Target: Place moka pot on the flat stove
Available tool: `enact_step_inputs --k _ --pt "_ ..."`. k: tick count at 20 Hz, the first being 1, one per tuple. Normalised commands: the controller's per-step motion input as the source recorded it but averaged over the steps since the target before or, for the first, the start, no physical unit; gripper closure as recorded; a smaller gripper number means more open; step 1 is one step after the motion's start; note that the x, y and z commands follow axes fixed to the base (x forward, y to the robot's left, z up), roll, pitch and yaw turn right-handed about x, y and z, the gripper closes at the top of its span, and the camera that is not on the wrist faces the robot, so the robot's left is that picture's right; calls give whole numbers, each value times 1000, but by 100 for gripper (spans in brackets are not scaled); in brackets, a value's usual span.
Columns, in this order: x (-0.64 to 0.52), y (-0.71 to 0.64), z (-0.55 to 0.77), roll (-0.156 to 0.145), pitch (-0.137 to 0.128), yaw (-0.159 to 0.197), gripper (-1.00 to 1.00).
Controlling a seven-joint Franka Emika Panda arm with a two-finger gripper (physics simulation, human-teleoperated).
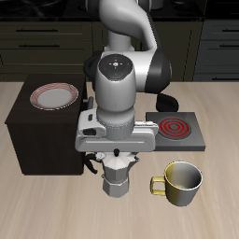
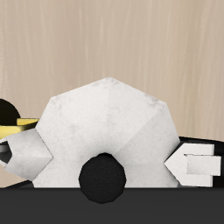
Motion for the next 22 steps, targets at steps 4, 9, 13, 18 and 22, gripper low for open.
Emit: enact_step_inputs --k 4,9,13,18,22 --pt "-276 265 185 22 -41 23 100" --pt "-218 45 161 -3 -27 -32 100" --pt "-370 85 266 -19 -79 15 100" --pt "-319 145 85 24 -7 -42 100" --pt "-419 153 122 -11 -39 5 100"
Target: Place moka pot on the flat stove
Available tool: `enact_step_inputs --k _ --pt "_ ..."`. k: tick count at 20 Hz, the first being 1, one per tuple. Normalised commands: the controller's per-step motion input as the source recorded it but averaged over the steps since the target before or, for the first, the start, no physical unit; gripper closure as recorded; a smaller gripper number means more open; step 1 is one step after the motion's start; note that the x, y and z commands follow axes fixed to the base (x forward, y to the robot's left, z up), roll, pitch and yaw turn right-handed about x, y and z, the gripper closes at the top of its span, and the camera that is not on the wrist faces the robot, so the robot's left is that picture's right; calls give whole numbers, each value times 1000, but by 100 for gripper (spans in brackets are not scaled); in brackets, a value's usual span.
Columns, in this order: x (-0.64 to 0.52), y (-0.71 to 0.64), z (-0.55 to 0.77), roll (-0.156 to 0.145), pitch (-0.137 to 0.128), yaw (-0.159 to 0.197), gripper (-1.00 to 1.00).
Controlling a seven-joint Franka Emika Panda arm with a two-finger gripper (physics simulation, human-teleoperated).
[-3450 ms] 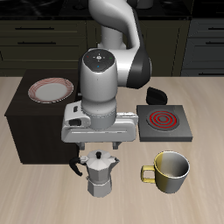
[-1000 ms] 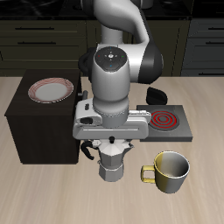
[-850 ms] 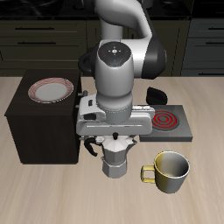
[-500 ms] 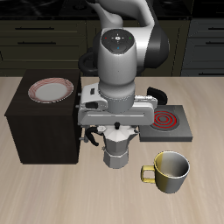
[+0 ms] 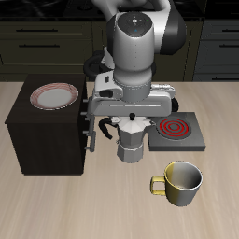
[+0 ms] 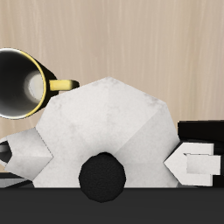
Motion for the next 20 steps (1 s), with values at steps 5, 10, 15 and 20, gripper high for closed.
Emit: enact_step_inputs --k 5,10,15,20 --pt "-331 247 8 -21 -20 33 100" --pt "-349 237 -33 -15 -32 15 100" --pt "-330 218 -20 -22 -89 85 100" --pt "-269 162 -32 41 8 -40 100"
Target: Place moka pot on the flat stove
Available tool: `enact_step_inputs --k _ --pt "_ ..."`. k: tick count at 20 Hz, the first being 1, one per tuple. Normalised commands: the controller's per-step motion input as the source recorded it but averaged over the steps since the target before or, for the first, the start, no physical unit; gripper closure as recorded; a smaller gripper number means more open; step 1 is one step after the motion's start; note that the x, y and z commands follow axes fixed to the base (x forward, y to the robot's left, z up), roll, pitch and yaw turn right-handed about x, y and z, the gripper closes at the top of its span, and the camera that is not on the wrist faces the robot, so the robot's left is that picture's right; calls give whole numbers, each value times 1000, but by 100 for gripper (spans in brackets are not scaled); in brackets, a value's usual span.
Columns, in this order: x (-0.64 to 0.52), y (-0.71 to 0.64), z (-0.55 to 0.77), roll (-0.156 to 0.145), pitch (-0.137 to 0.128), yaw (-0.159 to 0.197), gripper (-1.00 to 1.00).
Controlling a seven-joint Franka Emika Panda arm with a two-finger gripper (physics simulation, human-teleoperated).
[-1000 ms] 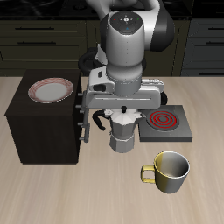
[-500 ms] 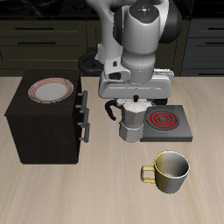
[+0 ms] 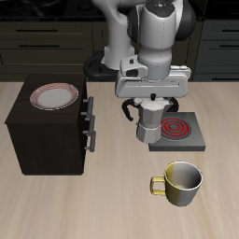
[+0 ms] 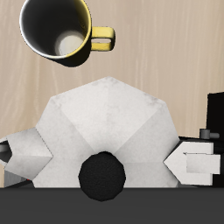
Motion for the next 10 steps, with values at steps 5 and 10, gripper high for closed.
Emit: enact_step_inputs --k 5,10 --pt "-501 202 -93 24 29 -14 100" --pt "-336 182 -141 4 -20 37 100"
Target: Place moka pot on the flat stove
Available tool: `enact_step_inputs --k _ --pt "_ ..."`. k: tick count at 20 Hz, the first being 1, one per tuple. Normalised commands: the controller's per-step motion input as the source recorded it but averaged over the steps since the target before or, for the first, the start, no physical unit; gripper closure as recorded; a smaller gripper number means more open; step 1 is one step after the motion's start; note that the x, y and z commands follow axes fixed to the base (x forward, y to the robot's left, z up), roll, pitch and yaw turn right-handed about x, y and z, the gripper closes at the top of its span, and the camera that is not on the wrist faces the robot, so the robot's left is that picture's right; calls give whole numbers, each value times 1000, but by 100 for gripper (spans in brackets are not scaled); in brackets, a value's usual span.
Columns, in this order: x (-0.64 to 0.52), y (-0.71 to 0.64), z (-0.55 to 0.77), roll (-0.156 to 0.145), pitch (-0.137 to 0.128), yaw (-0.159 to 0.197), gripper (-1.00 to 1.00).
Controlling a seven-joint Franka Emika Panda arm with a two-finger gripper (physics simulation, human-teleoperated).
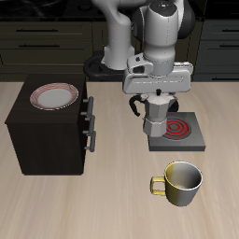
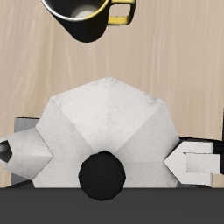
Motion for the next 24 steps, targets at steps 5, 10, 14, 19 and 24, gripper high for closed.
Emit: enact_step_inputs --k 5,10,14,19,24 --pt "-259 183 -208 -19 -8 42 100" --pt "-282 183 -95 4 -34 -2 100" --pt "-384 223 -46 45 -35 -36 100" --pt "-306 196 -19 52 -26 -14 100" --pt "-289 204 -124 48 -19 2 100"
